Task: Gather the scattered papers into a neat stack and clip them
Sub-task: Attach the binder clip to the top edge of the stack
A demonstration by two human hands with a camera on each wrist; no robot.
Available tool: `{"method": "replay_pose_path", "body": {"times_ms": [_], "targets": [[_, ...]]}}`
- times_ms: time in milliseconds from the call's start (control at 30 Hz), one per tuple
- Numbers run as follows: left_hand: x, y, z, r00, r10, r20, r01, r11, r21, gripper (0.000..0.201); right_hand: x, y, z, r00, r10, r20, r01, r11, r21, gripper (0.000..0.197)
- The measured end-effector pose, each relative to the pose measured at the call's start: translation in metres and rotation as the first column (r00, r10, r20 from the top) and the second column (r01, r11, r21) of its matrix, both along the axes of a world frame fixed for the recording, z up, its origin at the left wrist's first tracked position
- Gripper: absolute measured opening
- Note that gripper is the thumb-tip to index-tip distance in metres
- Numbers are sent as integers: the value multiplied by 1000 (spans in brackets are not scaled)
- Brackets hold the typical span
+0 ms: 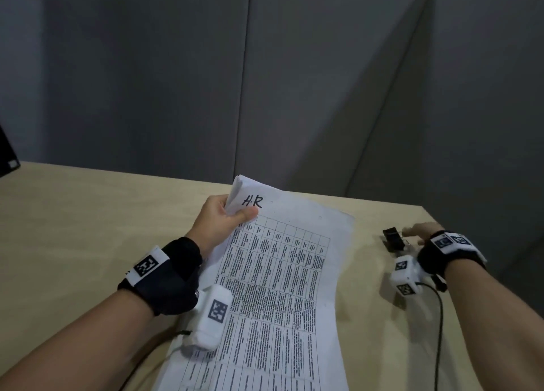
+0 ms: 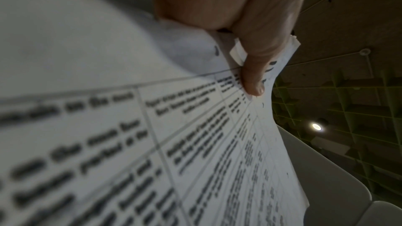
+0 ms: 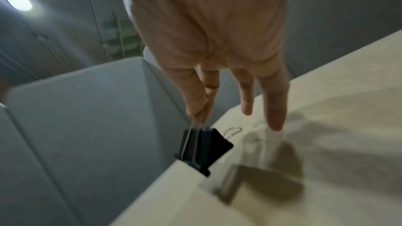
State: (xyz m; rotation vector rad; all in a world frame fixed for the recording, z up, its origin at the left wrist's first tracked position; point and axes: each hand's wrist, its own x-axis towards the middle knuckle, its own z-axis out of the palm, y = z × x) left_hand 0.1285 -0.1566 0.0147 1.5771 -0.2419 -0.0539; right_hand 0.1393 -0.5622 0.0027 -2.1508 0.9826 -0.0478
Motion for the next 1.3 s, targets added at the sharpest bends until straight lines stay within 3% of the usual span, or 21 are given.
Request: {"method": "replay_pose_path", "body": {"times_ms": [67,133,167,233,300,467,600,700,867,1067,1300], "targets": [[-1,0,2,1000,-6,-4,6,1000,-10,7,3,10,20,975,-88,204,37,970,242,28],[-3,1,4,1000,-10,-4,10,1000,-24,7,0,38,49,875,-171,452,-51,898,437,7],[-4,1,4,1000,-14,-4,14,999,-31,8,-2,49,62,808,-213,550,-115,858,501,7],[-7,1,6,1000,-26,2,26,999,-40,8,-8,78,90,690,-253,678,-229,813,536,16],[-9,1,7,999,-35,6,35,998,-61,6,-13,109,109,643,-261,720,-315,767,559,17],[-12,0,11,999,-26,34,27,999,-30,2,-23,186,108,696,-149,702,-447,675,587,24],[-14,0,14,997,-14,72,13,1000,5,5,-23,232,96,728,-182,661,-414,653,635,29],[-17,0,15,996,-20,83,20,1000,-10,8,-17,246,94,727,-226,648,-379,655,654,28],[-20,-1,14,999,-17,48,21,995,-94,5,-8,247,101,768,-154,621,-395,650,649,16],[-21,-2,16,998,-8,65,12,998,-66,7,-5,247,102,720,-132,681,-369,759,536,67],[-25,-1,22,996,-13,89,18,999,-51,13,-6,243,109,689,-96,718,-408,767,495,74]]}}
